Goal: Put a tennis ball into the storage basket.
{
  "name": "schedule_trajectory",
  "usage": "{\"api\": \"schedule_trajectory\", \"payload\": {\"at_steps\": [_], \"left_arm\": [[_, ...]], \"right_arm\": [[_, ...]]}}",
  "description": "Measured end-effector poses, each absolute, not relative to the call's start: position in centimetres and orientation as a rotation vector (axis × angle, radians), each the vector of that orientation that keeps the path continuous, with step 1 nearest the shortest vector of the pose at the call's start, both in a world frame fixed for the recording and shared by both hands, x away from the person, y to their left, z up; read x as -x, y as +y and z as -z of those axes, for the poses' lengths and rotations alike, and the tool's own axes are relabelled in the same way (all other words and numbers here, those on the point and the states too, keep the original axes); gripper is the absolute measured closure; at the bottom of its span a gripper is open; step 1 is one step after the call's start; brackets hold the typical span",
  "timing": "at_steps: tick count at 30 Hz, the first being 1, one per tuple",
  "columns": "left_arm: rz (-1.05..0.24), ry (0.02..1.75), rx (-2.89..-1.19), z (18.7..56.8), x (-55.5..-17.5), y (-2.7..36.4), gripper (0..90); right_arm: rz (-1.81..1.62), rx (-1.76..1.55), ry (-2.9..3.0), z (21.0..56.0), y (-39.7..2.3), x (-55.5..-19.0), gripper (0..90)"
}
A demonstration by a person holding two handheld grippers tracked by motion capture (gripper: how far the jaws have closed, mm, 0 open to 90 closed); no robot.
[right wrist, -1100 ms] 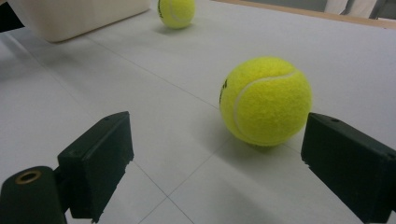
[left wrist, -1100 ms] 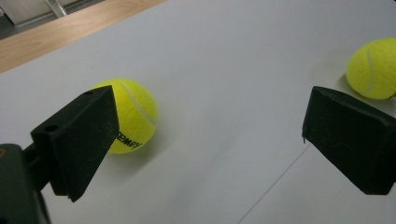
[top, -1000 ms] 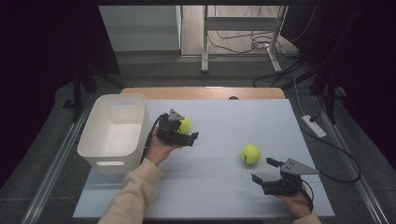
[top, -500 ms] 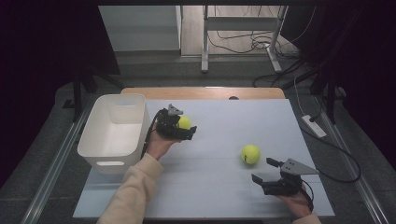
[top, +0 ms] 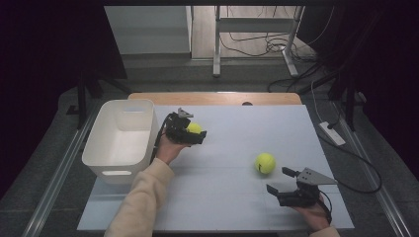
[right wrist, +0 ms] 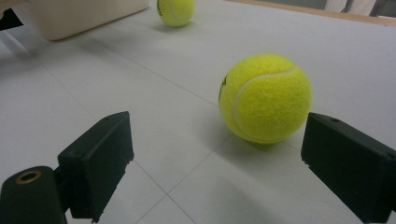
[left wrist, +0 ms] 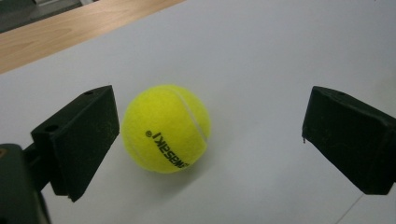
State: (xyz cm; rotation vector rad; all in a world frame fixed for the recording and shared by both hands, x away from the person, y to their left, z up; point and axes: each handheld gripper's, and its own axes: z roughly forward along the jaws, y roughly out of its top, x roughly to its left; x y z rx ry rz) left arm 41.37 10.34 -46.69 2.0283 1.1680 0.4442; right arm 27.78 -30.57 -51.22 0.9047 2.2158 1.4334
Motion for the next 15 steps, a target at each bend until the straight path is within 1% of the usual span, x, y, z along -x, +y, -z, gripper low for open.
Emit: {"api": "schedule_trajectory", "payload": {"at_steps": [15], "left_arm": [[-0.423,1.210,-2.034,47.5,-42.8,10.9,4.8]], "right_arm": [[-1.431,-0.905,2.216,51.2,-30.5,-27.8,9.0]]}}
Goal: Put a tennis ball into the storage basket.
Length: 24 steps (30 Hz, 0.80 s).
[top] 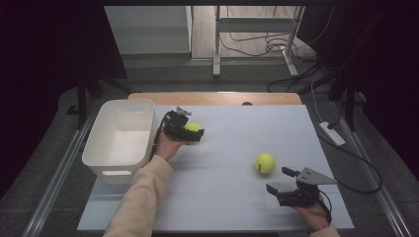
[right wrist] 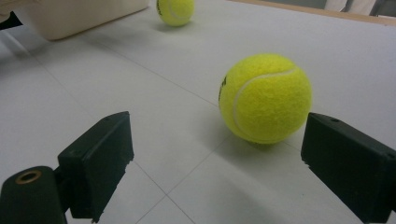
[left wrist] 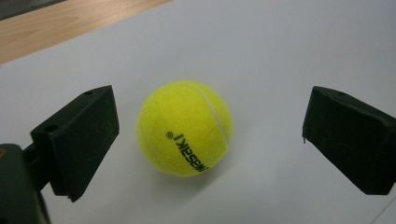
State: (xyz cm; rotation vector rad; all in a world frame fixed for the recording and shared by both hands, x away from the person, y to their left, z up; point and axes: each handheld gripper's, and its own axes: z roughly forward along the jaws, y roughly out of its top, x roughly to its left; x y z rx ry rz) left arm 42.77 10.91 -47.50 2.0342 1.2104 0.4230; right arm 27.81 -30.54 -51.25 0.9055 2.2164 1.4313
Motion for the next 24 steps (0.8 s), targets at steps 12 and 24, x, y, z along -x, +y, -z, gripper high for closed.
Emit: {"api": "schedule_trajectory", "payload": {"at_steps": [12,24], "left_arm": [[-0.397,1.243,-2.057,48.7,-44.1,10.8,4.7],[-0.374,1.266,-2.068,49.6,-44.9,10.7,4.8]], "right_arm": [[-1.429,-0.911,2.214,51.3,-30.6,-27.8,9.0],[-1.433,-0.914,2.213,51.3,-30.6,-27.8,9.0]]}}
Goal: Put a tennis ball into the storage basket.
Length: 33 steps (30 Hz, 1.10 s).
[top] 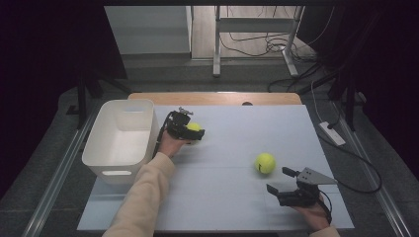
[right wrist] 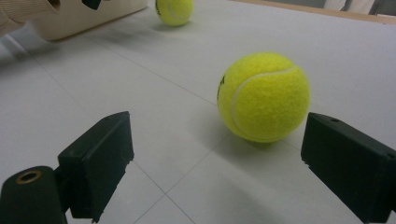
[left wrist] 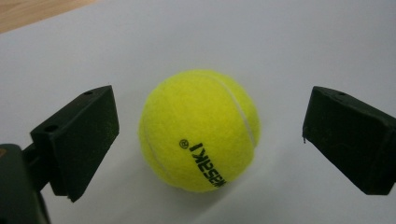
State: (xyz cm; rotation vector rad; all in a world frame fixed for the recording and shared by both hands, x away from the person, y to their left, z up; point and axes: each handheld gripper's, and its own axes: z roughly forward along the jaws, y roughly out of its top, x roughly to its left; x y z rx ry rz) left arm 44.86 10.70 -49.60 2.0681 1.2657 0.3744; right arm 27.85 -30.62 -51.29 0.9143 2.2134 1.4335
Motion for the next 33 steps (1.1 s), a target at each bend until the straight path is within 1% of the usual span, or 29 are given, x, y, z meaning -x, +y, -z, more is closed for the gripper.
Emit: {"api": "schedule_trajectory", "payload": {"at_steps": [12,21,25,27,29,30,33], "left_arm": [[-0.359,1.273,-2.083,50.3,-45.4,10.6,5.1],[-0.304,1.294,-2.079,51.0,-45.8,10.7,7.2],[-0.300,1.299,-2.078,51.3,-45.9,10.5,11.0],[-0.302,1.300,-2.081,51.3,-45.9,10.6,15.6],[-0.321,1.302,-2.080,51.4,-45.9,10.6,23.2],[-0.315,1.303,-2.077,51.4,-45.9,10.7,25.5],[-0.315,1.297,-2.083,51.3,-45.9,10.8,26.7]], "right_arm": [[-1.431,-0.914,2.214,51.3,-30.6,-27.9,9.0],[-1.430,-0.913,2.215,51.3,-30.7,-27.9,9.0],[-1.429,-0.913,2.214,51.3,-30.7,-27.9,9.0],[-1.428,-0.915,2.216,51.3,-30.7,-27.9,9.0],[-1.429,-0.915,2.214,51.3,-30.7,-27.9,9.1],[-1.429,-0.914,2.213,51.3,-30.7,-27.9,9.1],[-1.428,-0.916,2.214,51.3,-30.7,-27.9,9.1]]}}
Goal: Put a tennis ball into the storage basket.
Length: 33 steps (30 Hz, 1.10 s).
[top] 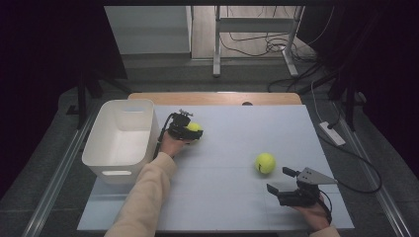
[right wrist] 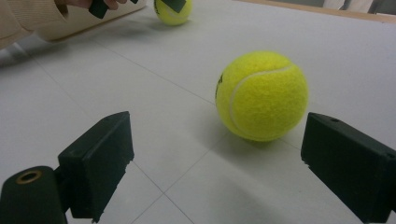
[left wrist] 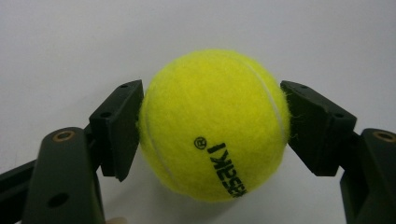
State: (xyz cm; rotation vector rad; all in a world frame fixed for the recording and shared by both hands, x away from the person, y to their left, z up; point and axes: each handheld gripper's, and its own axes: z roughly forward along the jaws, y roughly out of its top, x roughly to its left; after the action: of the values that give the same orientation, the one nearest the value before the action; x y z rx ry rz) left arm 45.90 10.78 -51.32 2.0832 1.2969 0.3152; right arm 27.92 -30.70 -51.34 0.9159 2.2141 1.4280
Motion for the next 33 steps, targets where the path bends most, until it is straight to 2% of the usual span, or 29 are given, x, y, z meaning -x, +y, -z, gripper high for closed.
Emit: {"api": "schedule_trajectory", "payload": {"at_steps": [33], "left_arm": [[-0.347,1.146,-2.003,47.3,-42.1,11.5,27.6]], "right_arm": [[-1.426,-0.920,2.196,51.2,-30.8,-27.8,9.4]]}}
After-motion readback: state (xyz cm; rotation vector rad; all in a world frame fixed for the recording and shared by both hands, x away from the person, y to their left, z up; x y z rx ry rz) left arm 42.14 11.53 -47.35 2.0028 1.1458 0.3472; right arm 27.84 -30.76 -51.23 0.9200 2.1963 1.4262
